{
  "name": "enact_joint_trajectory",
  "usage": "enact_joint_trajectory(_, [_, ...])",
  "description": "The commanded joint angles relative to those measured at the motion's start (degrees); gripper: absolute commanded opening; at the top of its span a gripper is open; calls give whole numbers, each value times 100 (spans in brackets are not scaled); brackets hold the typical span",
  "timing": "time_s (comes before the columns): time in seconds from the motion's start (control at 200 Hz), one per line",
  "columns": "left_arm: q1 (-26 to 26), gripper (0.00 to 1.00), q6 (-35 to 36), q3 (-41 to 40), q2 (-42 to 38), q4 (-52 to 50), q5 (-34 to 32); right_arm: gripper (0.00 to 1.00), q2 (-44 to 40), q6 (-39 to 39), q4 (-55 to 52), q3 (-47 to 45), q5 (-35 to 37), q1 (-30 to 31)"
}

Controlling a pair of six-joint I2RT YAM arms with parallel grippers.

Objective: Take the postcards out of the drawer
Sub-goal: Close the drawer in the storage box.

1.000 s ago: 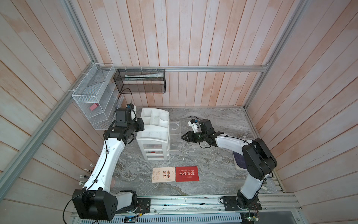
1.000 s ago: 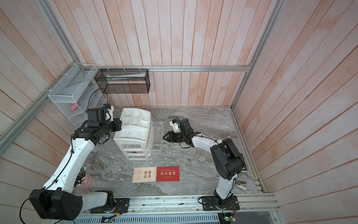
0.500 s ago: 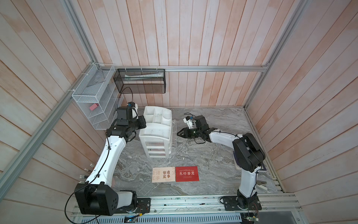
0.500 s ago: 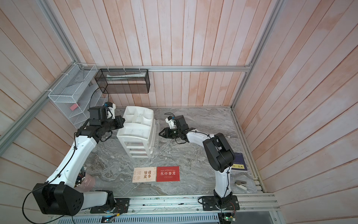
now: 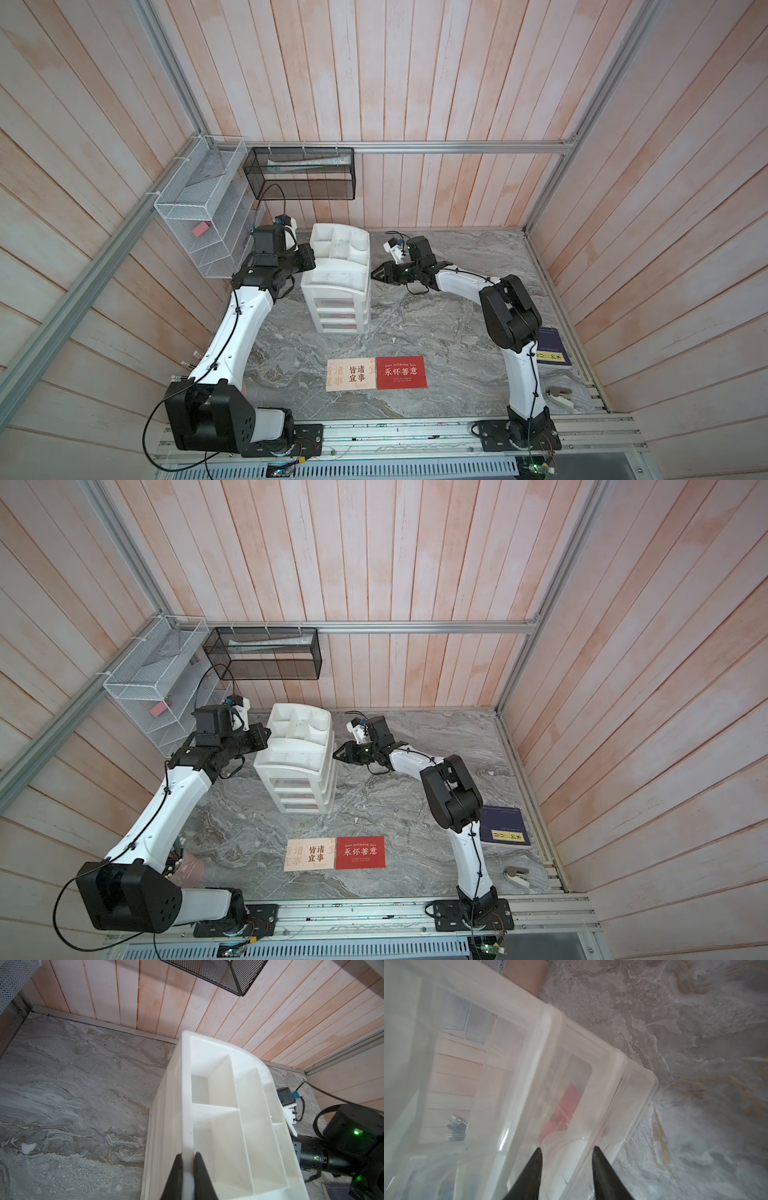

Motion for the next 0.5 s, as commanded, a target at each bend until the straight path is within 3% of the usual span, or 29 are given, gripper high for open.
enact_joint_trajectory(0.0, [-40,6,94,-17,150,-100,-87,40,53,64,112,2,-288,24])
enact_joint_trajectory(0.495, [10,1,21,-247,82,-82,-221,43,-515,930,2165,-2009,-726,-149])
